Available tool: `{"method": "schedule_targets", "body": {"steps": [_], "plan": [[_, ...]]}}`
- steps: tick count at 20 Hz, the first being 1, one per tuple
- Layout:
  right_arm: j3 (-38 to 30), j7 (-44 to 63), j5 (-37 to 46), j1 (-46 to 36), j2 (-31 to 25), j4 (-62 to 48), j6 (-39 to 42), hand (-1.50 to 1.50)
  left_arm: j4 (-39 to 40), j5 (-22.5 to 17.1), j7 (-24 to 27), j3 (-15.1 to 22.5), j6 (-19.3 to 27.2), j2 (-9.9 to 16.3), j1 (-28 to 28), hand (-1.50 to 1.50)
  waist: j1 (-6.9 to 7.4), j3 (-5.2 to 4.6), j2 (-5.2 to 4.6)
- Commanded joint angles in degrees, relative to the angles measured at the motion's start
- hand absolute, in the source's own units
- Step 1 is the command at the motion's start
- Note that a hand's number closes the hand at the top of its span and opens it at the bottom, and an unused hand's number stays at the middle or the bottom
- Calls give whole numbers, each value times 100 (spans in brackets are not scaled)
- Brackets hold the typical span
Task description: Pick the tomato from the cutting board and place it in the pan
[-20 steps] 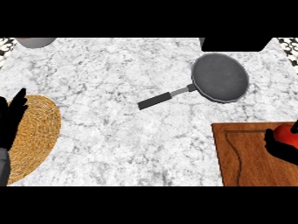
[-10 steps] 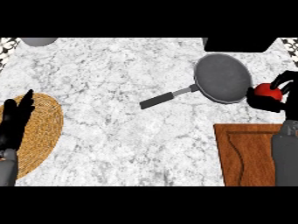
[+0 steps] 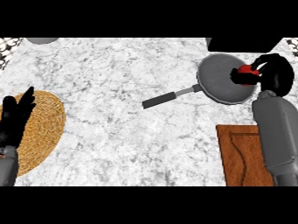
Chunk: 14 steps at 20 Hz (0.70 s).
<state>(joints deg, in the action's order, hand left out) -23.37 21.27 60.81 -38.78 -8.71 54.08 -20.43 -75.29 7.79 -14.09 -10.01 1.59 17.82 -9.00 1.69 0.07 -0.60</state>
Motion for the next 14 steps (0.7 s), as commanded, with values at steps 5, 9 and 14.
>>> {"method": "schedule_targets", "body": {"steps": [5,9,14], "plan": [[-610,-1253,-535,-855,-491,-2582,-915,150,170,13,39,-16,-94,82,-343,0,134,11,-84],[-1090,-1525,-1102,-1070,-250,-2857,-1215,150,62,8,58,95,-107,-49,-309,0,284,27,-145],[-1384,-2065,-1468,-1145,-80,-3353,-1354,-150,121,86,-61,123,-95,-3,-496,0,326,31,-182]]}}
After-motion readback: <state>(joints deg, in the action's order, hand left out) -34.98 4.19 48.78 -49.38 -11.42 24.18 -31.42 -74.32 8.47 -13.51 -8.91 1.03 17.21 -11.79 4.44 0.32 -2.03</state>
